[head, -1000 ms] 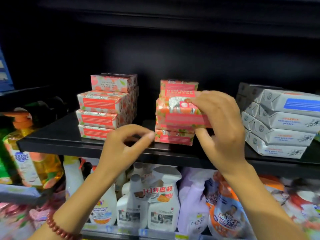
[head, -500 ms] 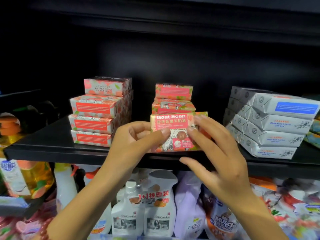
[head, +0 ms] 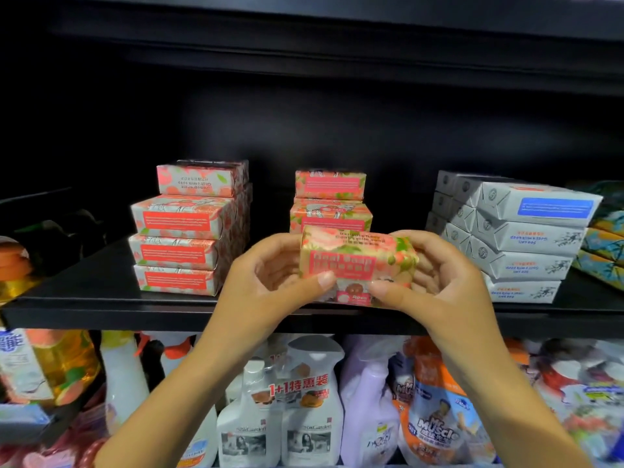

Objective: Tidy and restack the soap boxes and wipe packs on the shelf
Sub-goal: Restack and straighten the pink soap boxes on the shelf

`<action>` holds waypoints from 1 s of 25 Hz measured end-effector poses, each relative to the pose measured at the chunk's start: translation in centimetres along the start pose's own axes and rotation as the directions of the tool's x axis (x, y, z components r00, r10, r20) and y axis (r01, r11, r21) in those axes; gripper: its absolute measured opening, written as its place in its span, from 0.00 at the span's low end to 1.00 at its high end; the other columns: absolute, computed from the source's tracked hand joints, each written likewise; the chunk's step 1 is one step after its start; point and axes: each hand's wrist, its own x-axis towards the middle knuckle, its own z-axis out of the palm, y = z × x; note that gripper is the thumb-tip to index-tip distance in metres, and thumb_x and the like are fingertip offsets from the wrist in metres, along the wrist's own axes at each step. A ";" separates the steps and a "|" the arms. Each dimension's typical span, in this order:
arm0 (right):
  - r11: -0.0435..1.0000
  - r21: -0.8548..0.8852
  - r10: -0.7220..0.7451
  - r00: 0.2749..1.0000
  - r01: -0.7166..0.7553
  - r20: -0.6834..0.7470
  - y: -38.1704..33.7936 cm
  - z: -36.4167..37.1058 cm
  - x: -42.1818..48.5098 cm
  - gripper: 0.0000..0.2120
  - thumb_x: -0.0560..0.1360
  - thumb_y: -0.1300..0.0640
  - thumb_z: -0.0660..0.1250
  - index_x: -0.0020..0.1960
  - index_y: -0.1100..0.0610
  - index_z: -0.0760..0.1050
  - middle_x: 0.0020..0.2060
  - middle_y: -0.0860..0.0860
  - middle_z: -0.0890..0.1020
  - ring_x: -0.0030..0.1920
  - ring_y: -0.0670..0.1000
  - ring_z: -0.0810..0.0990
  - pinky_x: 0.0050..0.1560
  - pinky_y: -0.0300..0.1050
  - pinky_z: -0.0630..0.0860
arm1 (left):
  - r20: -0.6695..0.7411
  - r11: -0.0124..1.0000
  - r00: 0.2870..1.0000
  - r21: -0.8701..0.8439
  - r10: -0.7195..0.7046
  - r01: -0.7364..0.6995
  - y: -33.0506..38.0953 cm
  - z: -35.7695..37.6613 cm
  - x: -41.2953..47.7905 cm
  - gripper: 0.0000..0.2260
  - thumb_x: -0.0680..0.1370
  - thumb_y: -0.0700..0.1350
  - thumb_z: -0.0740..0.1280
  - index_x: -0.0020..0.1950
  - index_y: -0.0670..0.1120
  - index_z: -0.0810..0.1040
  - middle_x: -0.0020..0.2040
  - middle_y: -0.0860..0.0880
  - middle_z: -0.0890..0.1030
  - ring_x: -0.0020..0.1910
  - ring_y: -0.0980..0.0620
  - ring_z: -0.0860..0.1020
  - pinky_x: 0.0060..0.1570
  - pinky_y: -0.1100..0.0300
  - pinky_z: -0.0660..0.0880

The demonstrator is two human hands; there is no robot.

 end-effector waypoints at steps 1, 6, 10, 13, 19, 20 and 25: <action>0.997 -0.063 -0.050 0.999 0.049 -0.020 0.1 0.0 -0.2 0.20 0.63 0.62 0.75 0.52 0.50 0.76 0.48 0.47 0.83 0.50 0.47 0.82 0.47 0.35 0.76 | 0.004 1.000 1.000 0.000 -0.009 0.009 -0.1 -0.1 0.1 0.18 0.66 0.53 0.73 0.53 0.50 0.81 0.52 0.51 0.84 0.53 0.52 0.81 0.51 0.61 0.77; 0.924 -0.208 -0.313 0.947 0.320 0.070 0.5 0.1 -0.7 0.22 0.66 0.71 0.71 0.51 0.48 0.74 0.53 0.44 0.79 0.59 0.51 0.77 0.59 0.50 0.74 | 0.125 0.995 0.988 -0.042 -0.090 0.095 -0.3 -0.5 0.4 0.24 0.62 0.55 0.75 0.55 0.48 0.81 0.52 0.48 0.84 0.52 0.50 0.82 0.46 0.61 0.78; 0.909 -0.316 -0.254 0.963 0.270 0.092 0.8 -0.5 -0.7 0.30 0.64 0.69 0.71 0.60 0.46 0.69 0.63 0.41 0.73 0.68 0.46 0.68 0.65 0.49 0.70 | 0.147 0.996 0.986 0.022 0.081 -0.085 0.1 -0.2 0.5 0.24 0.60 0.45 0.77 0.55 0.47 0.78 0.52 0.51 0.83 0.52 0.54 0.81 0.47 0.66 0.76; 0.970 -0.242 0.078 0.977 -0.029 0.197 0.4 -1.6 -0.4 0.49 0.58 0.52 0.79 0.72 0.38 0.56 0.65 0.35 0.70 0.66 0.38 0.69 0.60 0.32 0.69 | 0.152 0.971 0.970 0.119 0.191 -0.209 -0.1 -0.2 0.6 0.29 0.61 0.46 0.78 0.60 0.48 0.74 0.57 0.51 0.80 0.59 0.51 0.78 0.55 0.62 0.75; 0.999 -0.034 0.039 0.993 -0.036 0.109 0.5 -1.8 0.9 0.25 0.63 0.60 0.78 0.57 0.51 0.74 0.49 0.45 0.83 0.50 0.45 0.82 0.45 0.33 0.77 | 0.194 0.913 0.934 0.224 0.301 -0.341 -0.9 0.9 1.1 0.28 0.65 0.45 0.76 0.62 0.51 0.70 0.64 0.52 0.72 0.66 0.48 0.71 0.59 0.52 0.75; 0.998 -0.065 -0.010 0.997 0.015 0.077 0.7 -1.7 0.8 0.23 0.63 0.62 0.78 0.54 0.49 0.75 0.48 0.46 0.82 0.50 0.45 0.82 0.45 0.34 0.77 | 0.191 0.925 0.939 0.200 0.285 -0.322 -1.0 0.9 1.0 0.30 0.65 0.45 0.77 0.64 0.50 0.69 0.66 0.52 0.71 0.67 0.47 0.71 0.60 0.53 0.74; 0.948 -0.198 -0.251 0.968 0.248 0.008 1.7 -1.0 -0.2 0.26 0.64 0.70 0.71 0.51 0.43 0.72 0.52 0.45 0.79 0.55 0.49 0.79 0.51 0.38 0.76 | 0.115 0.998 0.993 0.058 0.028 -0.035 -0.6 0.7 1.1 0.31 0.61 0.57 0.75 0.61 0.49 0.74 0.56 0.55 0.81 0.57 0.55 0.79 0.52 0.66 0.75</action>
